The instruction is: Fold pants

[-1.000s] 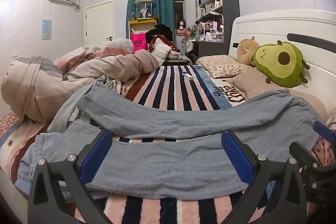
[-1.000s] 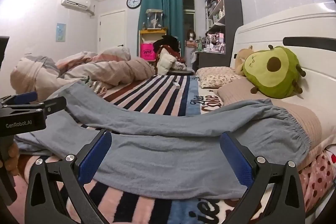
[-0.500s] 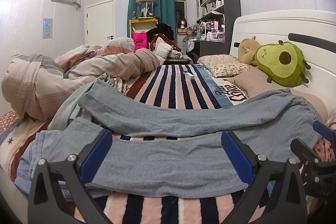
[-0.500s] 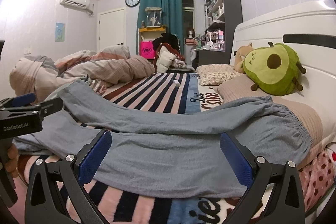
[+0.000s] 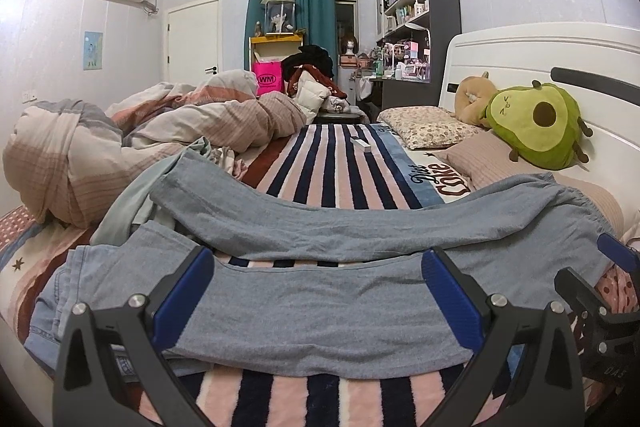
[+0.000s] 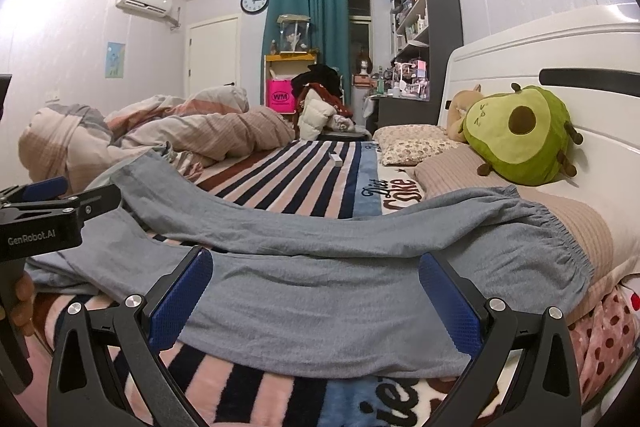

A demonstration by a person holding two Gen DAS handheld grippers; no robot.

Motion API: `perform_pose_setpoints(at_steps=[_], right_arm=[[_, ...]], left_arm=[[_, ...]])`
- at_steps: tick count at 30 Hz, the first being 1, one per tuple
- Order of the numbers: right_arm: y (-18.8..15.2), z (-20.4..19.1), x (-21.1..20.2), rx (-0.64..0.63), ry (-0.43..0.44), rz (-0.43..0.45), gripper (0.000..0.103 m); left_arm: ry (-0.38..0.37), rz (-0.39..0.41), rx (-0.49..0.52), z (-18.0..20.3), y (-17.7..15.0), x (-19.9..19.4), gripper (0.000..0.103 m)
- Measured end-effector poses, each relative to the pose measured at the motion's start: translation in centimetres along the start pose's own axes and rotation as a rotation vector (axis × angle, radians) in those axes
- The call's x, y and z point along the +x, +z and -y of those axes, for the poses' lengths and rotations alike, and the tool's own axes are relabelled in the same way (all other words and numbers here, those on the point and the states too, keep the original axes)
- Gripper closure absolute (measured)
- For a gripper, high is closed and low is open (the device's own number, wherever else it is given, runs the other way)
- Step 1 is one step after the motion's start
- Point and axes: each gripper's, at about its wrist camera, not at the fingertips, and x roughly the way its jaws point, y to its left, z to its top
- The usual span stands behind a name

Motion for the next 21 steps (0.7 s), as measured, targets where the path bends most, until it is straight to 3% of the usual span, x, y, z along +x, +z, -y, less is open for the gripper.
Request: perform_pose_setpoints(at_steps=[21], right_arm=[[-0.20, -0.22, -0.07, -0.015, -0.003, -0.001, 0.000]], left_arm=[[0.009, 0.000, -0.002, -0.17, -0.28, 0.17, 0.001]])
